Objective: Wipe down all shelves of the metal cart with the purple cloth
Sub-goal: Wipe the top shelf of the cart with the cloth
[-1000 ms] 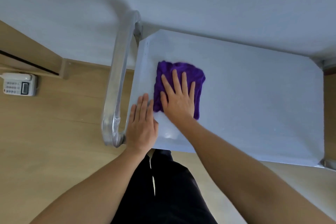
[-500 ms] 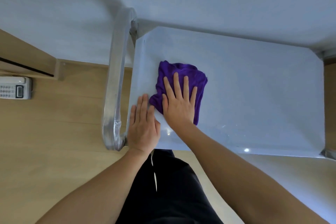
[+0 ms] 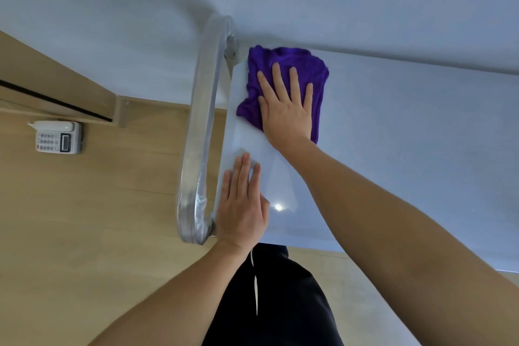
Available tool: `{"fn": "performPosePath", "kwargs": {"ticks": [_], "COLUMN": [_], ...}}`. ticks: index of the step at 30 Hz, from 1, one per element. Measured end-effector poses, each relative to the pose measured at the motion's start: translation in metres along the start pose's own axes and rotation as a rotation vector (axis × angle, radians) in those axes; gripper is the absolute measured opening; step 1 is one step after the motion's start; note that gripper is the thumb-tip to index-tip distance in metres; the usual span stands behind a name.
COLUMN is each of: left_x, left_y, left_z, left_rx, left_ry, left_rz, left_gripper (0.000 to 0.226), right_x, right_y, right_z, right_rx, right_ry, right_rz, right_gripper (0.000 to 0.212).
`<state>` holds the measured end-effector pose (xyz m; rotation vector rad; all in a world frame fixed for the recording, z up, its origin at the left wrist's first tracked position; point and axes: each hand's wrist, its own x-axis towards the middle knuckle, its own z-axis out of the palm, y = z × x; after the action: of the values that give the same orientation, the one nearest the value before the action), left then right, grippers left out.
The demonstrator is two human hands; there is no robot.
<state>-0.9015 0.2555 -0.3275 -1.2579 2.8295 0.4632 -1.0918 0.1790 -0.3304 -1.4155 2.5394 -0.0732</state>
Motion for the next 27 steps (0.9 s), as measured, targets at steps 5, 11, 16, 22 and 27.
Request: {"fn": "performPosePath", "kwargs": {"ticks": [5,11,16,22,27], "left_x": [-0.001,-0.004,-0.009,-0.044,-0.052], "left_y": [0.001,0.0,0.006,0.007,-0.001], "left_z": [-0.003,-0.011,-0.024,-0.033,-0.032], "left_rx": [-0.042,-0.029,-0.055,-0.104,-0.124], "left_ry": [-0.021,-0.073,-0.198,-0.217,-0.215], "left_rz": [-0.016,-0.009,-0.047,-0.093,-0.077], "left_gripper": [0.057,0.055,0.064,0.068,0.07], "right_x": [-0.06,-0.136,-0.179,-0.184,-0.168], "right_y": [0.027,0.024,0.023,0.015,0.004], "right_z": [0.005,0.014,0.018,0.02,0.019], "right_rx": [-0.029,-0.042,-0.064,-0.069,-0.096], "right_ry": [-0.018,-0.053,-0.081,-0.092,-0.101], "right_rz": [0.006,0.031,-0.009,-0.021,-0.132], "right_gripper": [0.053,0.054,0.054,0.053,0.053]}}
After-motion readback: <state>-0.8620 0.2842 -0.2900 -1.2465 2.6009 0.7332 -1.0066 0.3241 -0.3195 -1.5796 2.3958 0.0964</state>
